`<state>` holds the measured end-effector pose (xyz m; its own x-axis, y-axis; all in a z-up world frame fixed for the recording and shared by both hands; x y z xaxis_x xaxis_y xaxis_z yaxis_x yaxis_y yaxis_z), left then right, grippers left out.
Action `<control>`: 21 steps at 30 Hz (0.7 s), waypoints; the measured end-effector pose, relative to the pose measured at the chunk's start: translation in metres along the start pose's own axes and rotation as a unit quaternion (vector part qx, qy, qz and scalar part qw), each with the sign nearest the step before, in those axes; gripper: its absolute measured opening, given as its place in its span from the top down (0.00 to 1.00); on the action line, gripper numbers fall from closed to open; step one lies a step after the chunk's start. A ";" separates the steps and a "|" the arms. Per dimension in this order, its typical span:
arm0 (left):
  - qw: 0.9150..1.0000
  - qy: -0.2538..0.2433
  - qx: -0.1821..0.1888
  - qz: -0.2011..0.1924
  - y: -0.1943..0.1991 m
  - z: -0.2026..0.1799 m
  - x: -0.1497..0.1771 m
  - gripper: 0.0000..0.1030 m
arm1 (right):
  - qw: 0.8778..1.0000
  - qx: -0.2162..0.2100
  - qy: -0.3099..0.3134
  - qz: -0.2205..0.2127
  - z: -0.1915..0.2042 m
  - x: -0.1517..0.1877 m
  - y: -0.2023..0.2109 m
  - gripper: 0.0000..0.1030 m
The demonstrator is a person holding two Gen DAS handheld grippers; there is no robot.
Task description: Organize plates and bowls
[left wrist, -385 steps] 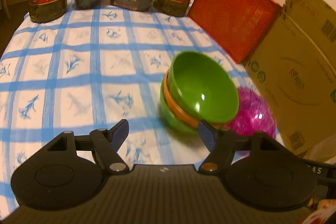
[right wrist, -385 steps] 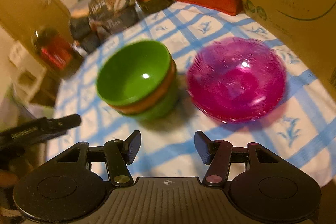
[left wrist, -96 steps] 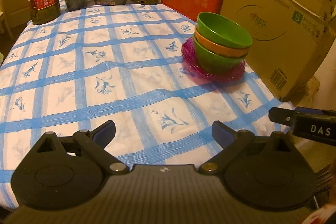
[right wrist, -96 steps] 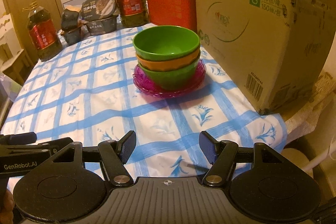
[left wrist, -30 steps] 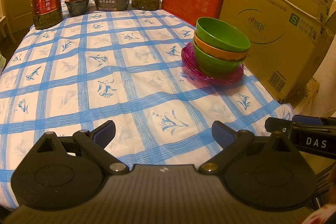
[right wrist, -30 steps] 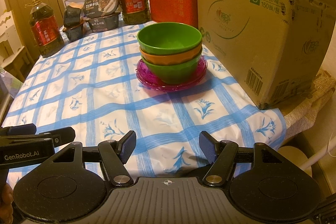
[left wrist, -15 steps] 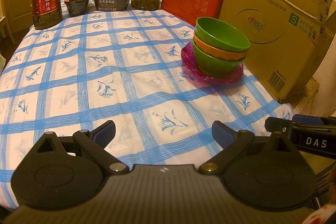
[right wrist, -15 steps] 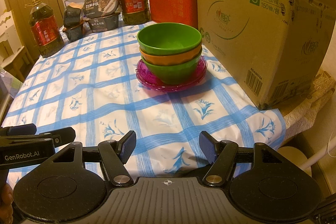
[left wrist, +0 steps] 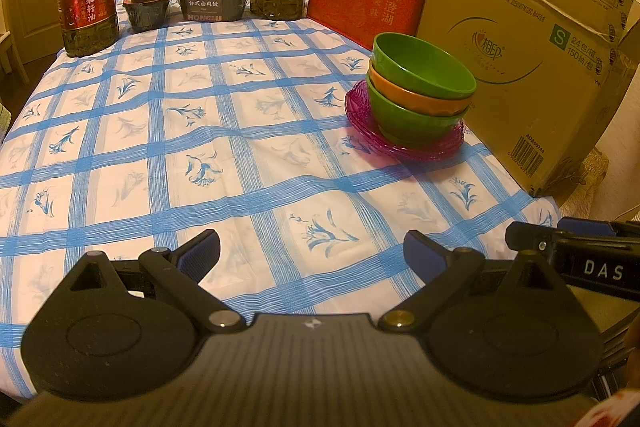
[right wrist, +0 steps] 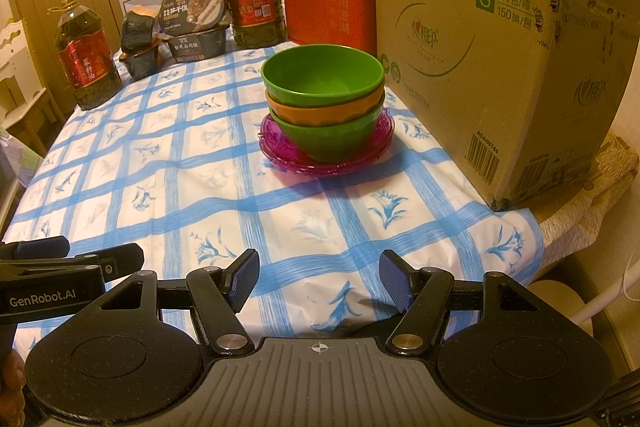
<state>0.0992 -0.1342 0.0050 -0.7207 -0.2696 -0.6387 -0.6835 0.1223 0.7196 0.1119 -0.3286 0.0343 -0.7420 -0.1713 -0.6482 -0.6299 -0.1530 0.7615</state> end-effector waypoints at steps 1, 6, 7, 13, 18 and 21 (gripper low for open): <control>1.000 0.000 0.000 0.000 0.000 -0.001 0.000 0.05 | 1.000 0.000 0.000 0.000 0.000 0.000 0.000 0.36; 1.000 0.000 0.000 0.001 0.000 -0.001 0.000 0.05 | 1.000 0.001 0.000 0.001 0.000 0.000 0.000 0.36; 1.000 -0.001 0.000 0.001 0.000 -0.001 0.001 0.05 | 1.000 0.001 0.000 0.001 -0.001 -0.001 0.000 0.36; 1.000 -0.002 0.001 0.001 0.000 -0.001 0.001 0.05 | 1.000 0.001 0.000 0.001 -0.002 -0.001 0.000 0.36; 1.000 -0.002 0.001 0.001 0.000 -0.002 0.001 0.05 | 1.000 0.001 0.000 0.001 -0.002 -0.001 0.000 0.36; 1.000 -0.002 0.003 -0.003 0.000 -0.002 0.001 0.05 | 1.000 0.001 0.000 0.001 -0.001 -0.001 0.000 0.36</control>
<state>0.0983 -0.1360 0.0049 -0.7175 -0.2671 -0.6433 -0.6879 0.1270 0.7146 0.1124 -0.3293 0.0350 -0.7428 -0.1712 -0.6472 -0.6295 -0.1506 0.7623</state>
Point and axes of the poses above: each gripper's, at about its wrist camera, not at the fingertips, and y roughly against the way its jaws point, z to its left, x to its underside, the point moved 2 cm from there along -y, roughly the way its jaws point, and after that the axes turned 13 degrees about y, right-handed, at the moved point
